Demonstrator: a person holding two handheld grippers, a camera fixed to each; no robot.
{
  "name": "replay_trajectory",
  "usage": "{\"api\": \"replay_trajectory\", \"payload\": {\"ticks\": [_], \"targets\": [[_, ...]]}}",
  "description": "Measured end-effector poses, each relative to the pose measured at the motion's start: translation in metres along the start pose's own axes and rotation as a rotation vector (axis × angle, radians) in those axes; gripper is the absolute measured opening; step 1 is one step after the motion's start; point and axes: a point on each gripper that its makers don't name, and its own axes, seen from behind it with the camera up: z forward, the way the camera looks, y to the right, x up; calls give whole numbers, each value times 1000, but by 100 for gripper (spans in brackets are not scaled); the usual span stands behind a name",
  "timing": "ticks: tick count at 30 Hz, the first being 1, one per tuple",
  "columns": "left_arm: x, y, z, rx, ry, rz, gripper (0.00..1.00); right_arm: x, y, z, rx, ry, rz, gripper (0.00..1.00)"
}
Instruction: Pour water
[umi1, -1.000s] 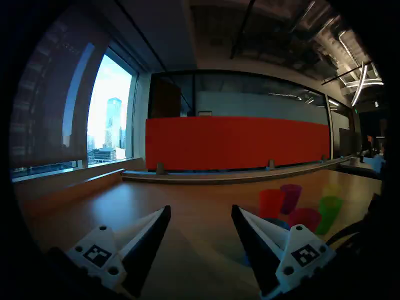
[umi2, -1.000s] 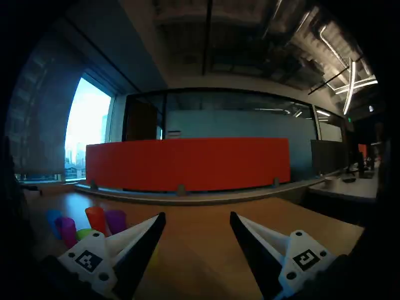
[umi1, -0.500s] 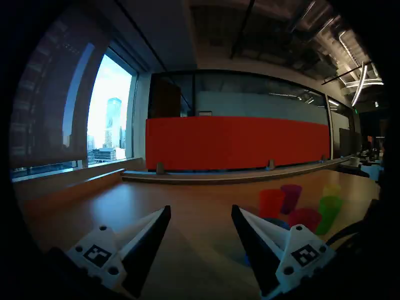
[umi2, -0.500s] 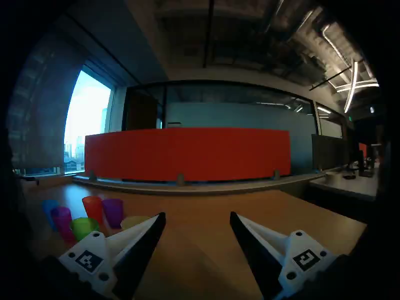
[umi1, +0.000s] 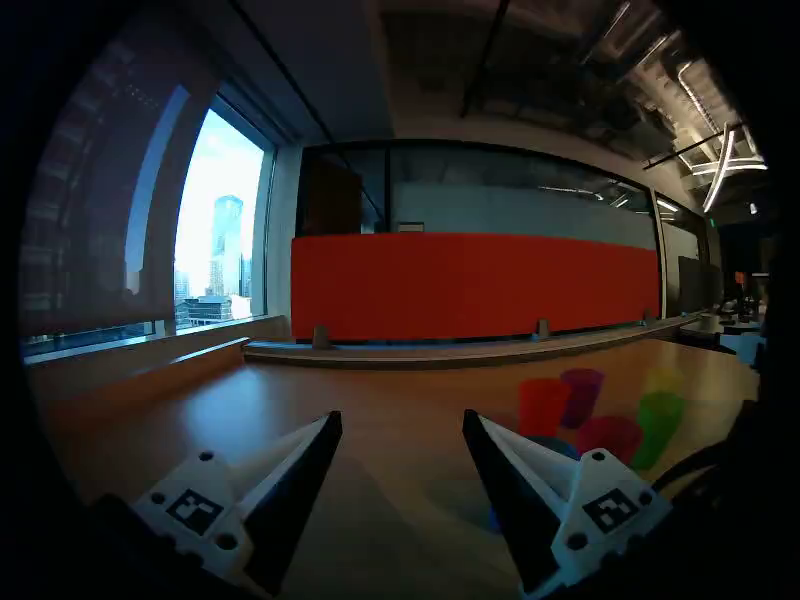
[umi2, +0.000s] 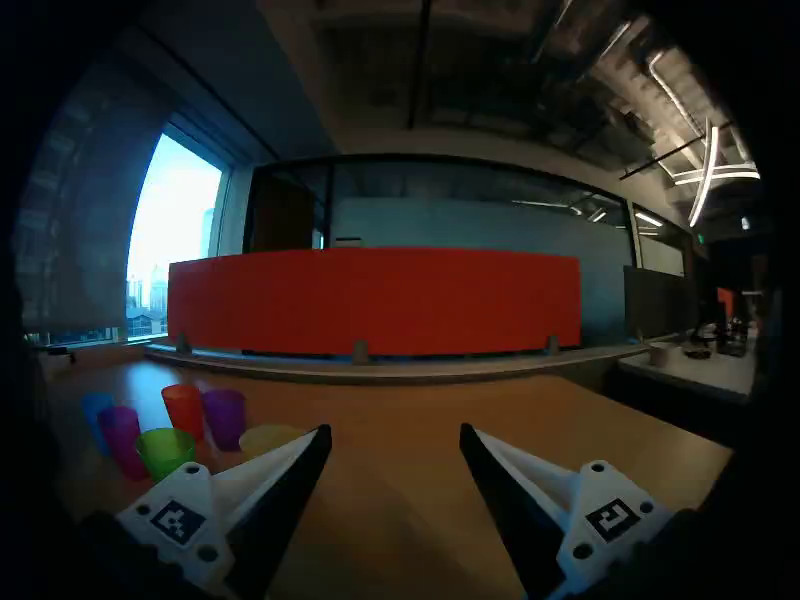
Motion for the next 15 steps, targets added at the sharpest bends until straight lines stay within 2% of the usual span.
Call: {"api": "replay_trajectory", "payload": {"ticks": [15], "targets": [[0, 0, 0, 0, 0, 0, 90, -1, 0, 0, 1, -3, 1, 99]]}}
